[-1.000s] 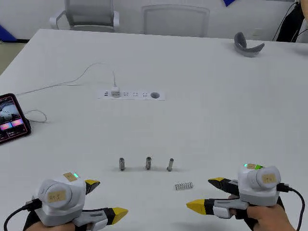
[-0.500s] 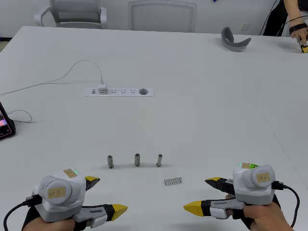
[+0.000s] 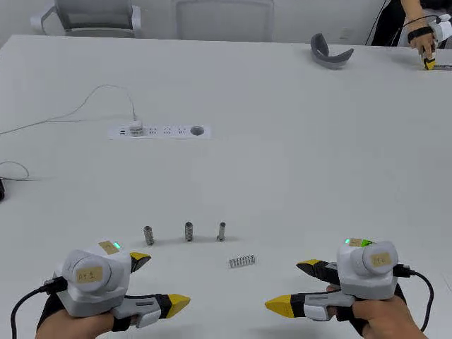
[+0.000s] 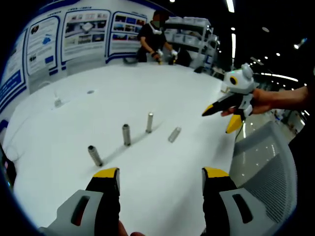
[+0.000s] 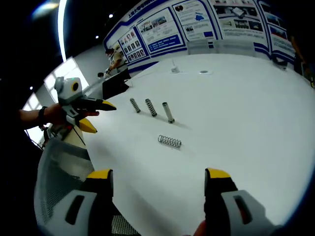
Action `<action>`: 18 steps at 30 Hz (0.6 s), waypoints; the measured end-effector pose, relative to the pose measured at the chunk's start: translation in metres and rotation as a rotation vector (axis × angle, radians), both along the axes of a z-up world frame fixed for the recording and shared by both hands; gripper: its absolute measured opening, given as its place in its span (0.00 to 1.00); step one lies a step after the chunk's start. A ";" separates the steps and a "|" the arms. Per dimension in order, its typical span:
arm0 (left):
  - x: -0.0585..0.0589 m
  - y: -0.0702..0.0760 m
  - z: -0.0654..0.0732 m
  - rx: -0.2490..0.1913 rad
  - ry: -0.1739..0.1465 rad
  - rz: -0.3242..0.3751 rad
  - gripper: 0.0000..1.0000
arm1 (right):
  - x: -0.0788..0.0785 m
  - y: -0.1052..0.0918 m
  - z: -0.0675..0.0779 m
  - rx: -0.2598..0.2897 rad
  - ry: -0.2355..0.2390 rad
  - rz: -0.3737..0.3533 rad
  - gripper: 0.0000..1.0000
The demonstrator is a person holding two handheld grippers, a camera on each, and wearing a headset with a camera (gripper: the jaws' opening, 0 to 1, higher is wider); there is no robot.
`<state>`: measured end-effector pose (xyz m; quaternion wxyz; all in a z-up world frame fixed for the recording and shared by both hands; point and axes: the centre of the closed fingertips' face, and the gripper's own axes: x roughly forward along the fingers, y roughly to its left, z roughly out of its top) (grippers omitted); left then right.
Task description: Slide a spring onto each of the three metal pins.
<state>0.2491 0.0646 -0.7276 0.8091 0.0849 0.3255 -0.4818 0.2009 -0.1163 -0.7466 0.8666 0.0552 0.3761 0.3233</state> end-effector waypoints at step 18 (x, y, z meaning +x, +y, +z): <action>0.003 -0.029 -0.001 0.005 -0.011 -0.068 0.68 | -0.008 -0.003 -0.001 -0.002 0.010 -0.009 0.78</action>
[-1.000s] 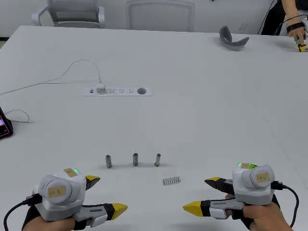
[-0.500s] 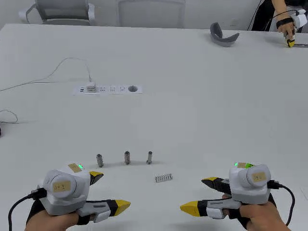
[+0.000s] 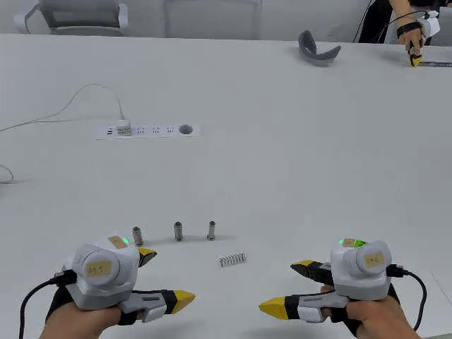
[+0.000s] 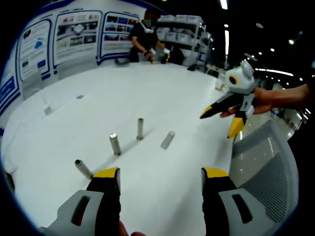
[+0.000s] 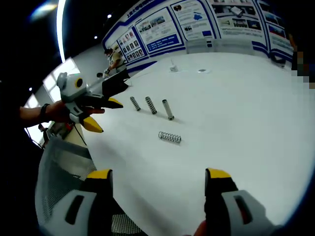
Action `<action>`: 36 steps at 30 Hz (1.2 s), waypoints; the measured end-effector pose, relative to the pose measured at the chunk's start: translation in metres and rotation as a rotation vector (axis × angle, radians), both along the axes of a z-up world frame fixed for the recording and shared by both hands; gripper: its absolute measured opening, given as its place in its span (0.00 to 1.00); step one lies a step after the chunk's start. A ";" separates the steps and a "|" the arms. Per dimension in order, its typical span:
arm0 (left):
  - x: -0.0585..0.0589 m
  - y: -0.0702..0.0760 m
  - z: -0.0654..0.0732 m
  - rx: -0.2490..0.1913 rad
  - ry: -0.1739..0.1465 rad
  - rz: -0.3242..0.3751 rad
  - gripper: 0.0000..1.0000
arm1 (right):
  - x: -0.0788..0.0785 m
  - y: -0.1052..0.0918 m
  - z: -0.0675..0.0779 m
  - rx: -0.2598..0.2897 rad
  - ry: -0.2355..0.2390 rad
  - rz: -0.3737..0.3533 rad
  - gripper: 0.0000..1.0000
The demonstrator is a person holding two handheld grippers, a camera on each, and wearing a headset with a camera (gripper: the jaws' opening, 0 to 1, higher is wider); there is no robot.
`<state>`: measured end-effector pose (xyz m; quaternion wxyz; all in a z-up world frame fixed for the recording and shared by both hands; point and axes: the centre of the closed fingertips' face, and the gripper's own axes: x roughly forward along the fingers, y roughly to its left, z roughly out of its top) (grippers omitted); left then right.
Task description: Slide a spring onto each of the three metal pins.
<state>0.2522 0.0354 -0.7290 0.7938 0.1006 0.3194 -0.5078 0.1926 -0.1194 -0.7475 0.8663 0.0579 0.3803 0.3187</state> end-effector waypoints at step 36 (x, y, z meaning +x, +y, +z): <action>0.013 -0.083 -0.034 0.044 0.015 -0.154 0.46 | -0.012 -0.005 0.002 0.003 0.016 -0.001 0.78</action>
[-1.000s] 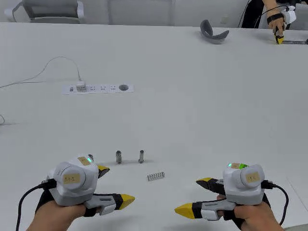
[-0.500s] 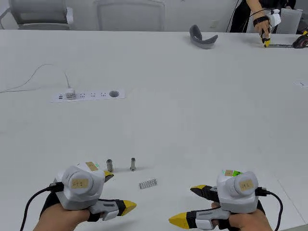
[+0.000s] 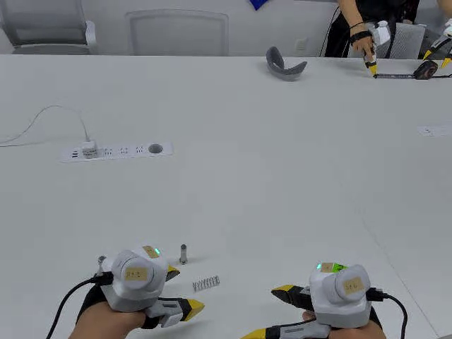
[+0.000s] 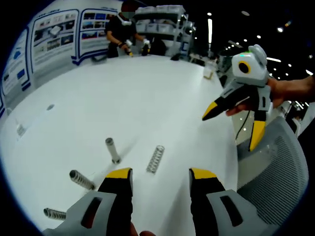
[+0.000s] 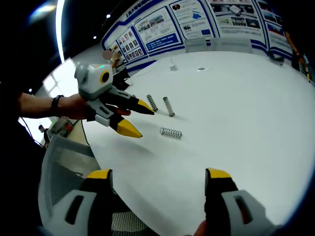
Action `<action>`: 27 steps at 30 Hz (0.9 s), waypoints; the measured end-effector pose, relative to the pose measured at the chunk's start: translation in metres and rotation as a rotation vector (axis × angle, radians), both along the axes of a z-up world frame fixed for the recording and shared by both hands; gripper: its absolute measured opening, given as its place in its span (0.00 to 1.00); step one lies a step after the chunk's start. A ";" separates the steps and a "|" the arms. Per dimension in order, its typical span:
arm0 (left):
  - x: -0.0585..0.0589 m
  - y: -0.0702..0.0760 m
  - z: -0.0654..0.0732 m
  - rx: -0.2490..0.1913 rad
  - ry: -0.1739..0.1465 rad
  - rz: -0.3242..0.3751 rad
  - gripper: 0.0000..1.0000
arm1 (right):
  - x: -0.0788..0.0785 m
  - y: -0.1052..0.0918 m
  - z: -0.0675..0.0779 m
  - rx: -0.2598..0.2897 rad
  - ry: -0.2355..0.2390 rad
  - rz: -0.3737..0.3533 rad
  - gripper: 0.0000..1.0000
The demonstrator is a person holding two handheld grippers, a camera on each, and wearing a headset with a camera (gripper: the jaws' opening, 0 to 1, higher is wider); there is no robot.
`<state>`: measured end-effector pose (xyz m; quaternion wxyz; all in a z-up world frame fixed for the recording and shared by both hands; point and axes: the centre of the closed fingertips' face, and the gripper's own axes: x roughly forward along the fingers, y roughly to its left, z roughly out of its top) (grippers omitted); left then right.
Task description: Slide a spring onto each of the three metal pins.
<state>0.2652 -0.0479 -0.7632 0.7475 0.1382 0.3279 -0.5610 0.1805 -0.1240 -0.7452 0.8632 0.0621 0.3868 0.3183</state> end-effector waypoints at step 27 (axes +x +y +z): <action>0.009 -0.024 -0.041 0.113 -0.078 -0.027 0.12 | -0.010 -0.003 -0.009 0.013 0.032 0.001 0.78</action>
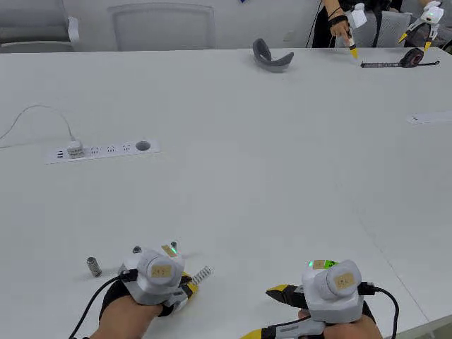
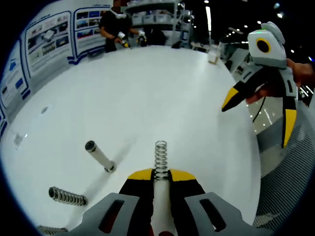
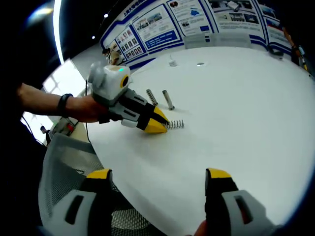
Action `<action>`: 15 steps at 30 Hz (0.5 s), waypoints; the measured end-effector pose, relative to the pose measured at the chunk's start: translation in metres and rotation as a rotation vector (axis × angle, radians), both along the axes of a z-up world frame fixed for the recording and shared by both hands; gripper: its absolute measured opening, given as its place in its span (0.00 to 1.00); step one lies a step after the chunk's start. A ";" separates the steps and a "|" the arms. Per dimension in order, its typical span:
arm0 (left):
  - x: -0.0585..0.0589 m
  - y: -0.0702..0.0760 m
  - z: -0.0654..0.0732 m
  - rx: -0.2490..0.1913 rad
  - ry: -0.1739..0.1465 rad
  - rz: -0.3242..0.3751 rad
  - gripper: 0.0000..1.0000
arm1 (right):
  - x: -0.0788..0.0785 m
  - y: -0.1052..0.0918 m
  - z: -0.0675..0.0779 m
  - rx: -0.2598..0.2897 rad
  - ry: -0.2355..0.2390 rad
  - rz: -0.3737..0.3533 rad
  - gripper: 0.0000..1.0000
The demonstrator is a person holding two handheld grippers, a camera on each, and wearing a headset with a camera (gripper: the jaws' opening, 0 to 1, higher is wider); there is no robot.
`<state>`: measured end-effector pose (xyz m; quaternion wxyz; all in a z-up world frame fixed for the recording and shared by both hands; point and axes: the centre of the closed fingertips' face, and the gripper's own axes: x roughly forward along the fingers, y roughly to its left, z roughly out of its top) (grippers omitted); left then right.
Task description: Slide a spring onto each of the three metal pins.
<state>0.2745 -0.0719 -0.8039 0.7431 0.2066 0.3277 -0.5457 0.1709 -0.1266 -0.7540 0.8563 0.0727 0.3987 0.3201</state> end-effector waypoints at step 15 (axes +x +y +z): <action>-0.003 0.009 0.001 0.008 0.020 0.051 0.11 | 0.000 0.001 0.001 0.003 -0.003 0.002 0.78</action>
